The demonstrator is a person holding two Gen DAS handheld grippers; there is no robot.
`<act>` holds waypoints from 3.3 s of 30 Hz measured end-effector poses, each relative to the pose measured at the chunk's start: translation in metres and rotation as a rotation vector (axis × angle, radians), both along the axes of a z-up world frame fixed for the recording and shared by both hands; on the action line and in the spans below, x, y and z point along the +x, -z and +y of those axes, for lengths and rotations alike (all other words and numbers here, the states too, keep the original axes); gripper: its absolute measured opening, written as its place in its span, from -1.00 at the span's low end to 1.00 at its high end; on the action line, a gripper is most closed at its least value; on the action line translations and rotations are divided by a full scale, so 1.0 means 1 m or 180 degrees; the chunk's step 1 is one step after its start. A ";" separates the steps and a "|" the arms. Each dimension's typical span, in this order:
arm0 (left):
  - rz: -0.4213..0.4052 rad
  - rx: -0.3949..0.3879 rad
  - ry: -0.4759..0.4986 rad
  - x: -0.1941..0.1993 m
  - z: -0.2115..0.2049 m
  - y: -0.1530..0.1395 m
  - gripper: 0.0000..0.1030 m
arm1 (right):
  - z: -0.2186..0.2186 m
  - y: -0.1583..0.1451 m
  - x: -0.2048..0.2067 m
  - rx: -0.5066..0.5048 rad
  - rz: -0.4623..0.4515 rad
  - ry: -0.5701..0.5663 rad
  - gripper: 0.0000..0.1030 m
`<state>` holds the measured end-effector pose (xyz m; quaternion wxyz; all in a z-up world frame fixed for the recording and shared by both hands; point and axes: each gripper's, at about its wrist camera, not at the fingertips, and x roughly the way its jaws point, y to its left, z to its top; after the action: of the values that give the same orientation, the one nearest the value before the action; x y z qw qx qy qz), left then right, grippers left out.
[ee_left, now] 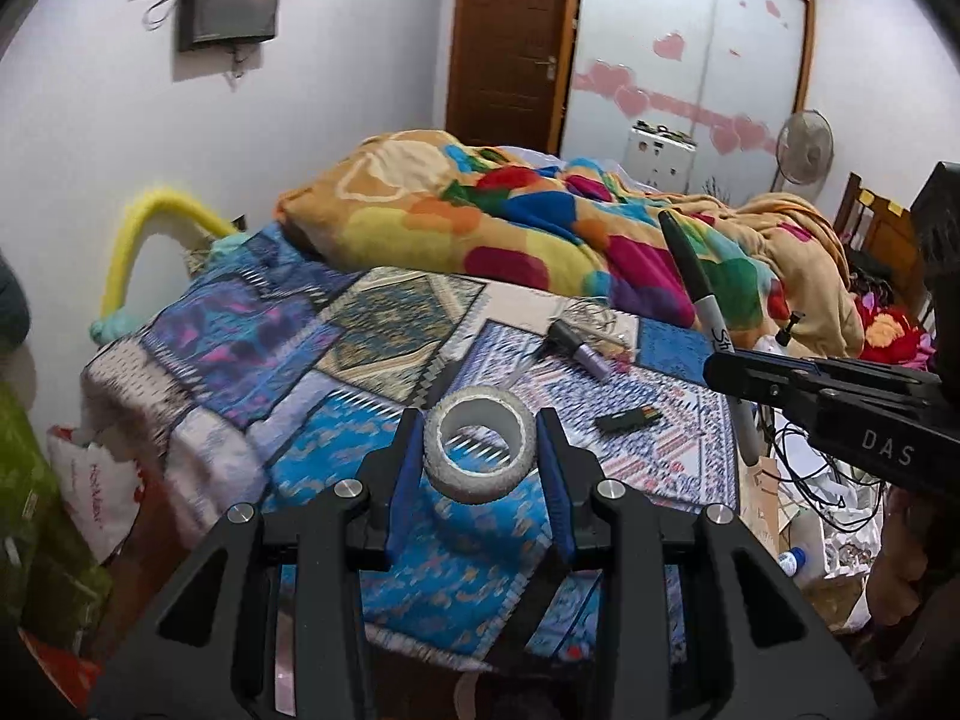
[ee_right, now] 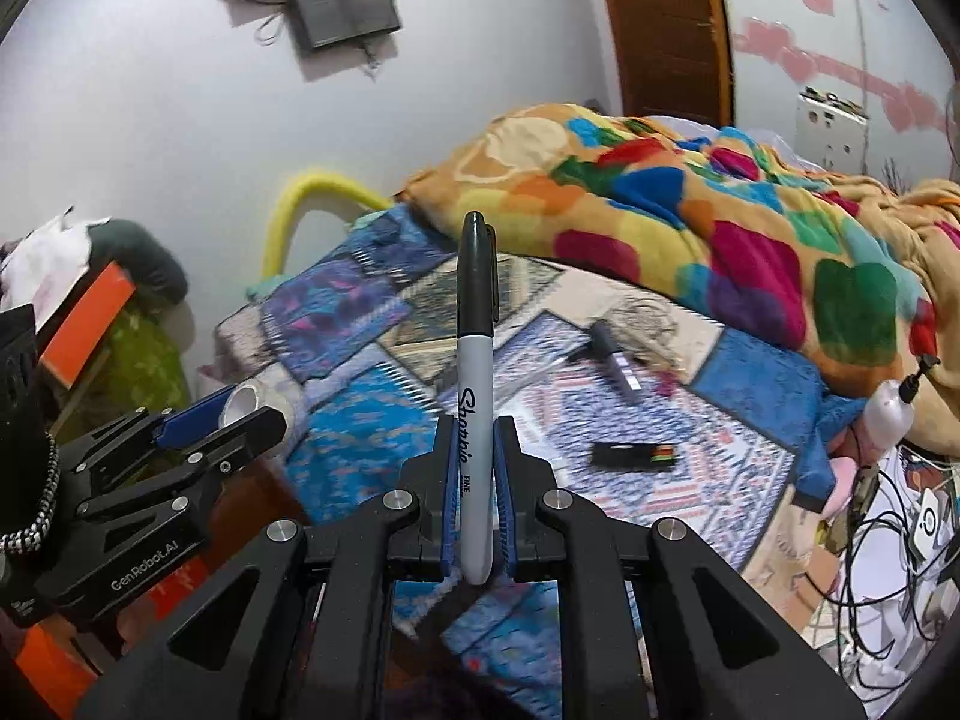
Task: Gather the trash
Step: 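Carry the marker and tape roll with both tools over the white bin, then open both tools to drop the marker and tape roll into the bin, then move both tools back to the bed and reach for the black card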
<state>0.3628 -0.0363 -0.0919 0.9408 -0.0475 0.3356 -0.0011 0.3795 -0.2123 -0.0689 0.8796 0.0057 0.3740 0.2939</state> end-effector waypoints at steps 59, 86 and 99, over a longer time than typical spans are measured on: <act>0.1780 -0.0843 -0.1455 -0.113 0.289 0.269 -0.18 | 0.344 0.199 -0.081 -0.1105 0.1150 -0.1892 -0.45; 0.0836 -0.0328 -0.1246 -0.141 0.206 0.098 -0.17 | 0.238 0.090 -0.098 -0.0641 0.0456 -0.1470 -0.45; 0.0540 -0.0143 -0.0752 -0.090 0.103 0.045 -0.14 | 0.124 0.048 -0.066 -0.0358 0.0183 -0.0911 -0.44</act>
<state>0.2723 0.0670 -0.1372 0.9013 -0.1077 0.4059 0.1061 0.3138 -0.0885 -0.1174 0.8166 -0.0885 0.4120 0.3945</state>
